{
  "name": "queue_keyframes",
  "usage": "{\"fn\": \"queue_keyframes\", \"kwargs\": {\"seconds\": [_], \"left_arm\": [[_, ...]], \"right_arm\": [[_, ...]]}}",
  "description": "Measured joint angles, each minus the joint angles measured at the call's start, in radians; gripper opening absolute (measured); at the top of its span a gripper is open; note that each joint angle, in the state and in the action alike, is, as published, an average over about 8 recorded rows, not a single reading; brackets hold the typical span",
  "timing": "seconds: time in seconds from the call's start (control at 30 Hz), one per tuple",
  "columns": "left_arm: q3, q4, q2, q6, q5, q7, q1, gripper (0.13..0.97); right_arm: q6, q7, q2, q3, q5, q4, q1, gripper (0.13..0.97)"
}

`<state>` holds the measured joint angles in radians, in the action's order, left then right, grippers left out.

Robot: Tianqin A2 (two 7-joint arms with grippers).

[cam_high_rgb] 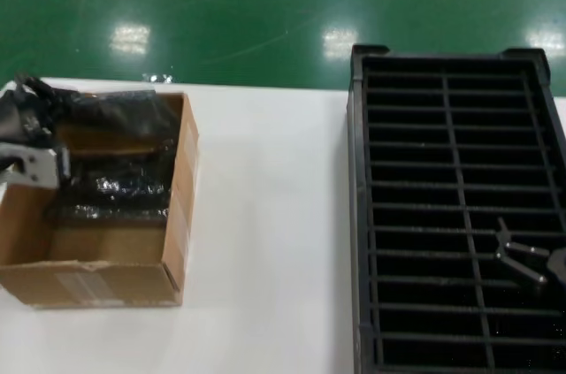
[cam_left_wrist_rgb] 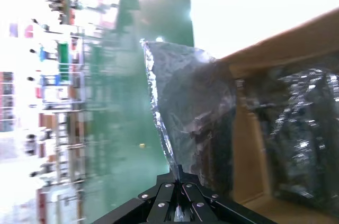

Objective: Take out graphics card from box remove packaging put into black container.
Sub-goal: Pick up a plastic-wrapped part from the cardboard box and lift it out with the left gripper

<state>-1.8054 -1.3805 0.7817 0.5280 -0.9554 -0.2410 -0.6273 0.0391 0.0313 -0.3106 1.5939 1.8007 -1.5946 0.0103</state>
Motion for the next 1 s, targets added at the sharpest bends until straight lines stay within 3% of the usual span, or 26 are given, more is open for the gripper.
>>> {"fn": "queue_keyframes", "kwargs": {"seconds": [0.27, 0.47, 0.6, 0.73, 1.0], "left_arm": [[0.175, -0.277, 0.057, 0.013, 0.044, 0.088, 0.186, 0.139], [0.248, -0.417, 0.074, -0.002, 0.015, 0.094, 0.311, 0.139], [0.257, -0.489, 0.079, -0.013, -0.018, 0.079, 0.383, 0.139], [0.239, -0.537, 0.073, -0.022, -0.048, 0.057, 0.434, 0.139], [0.178, -0.581, 0.044, -0.038, -0.085, 0.007, 0.474, 0.139]], "right_arm": [[0.0, 0.0, 0.0, 0.0, 0.0, 0.0, 0.0, 0.966], [0.0, 0.0, 0.0, 0.0, 0.0, 0.0, 0.0, 0.966], [0.0, 0.0, 0.0, 0.0, 0.0, 0.0, 0.0, 0.966], [0.0, 0.0, 0.0, 0.0, 0.0, 0.0, 0.0, 0.966], [0.0, 0.0, 0.0, 0.0, 0.0, 0.0, 0.0, 0.966]]}}
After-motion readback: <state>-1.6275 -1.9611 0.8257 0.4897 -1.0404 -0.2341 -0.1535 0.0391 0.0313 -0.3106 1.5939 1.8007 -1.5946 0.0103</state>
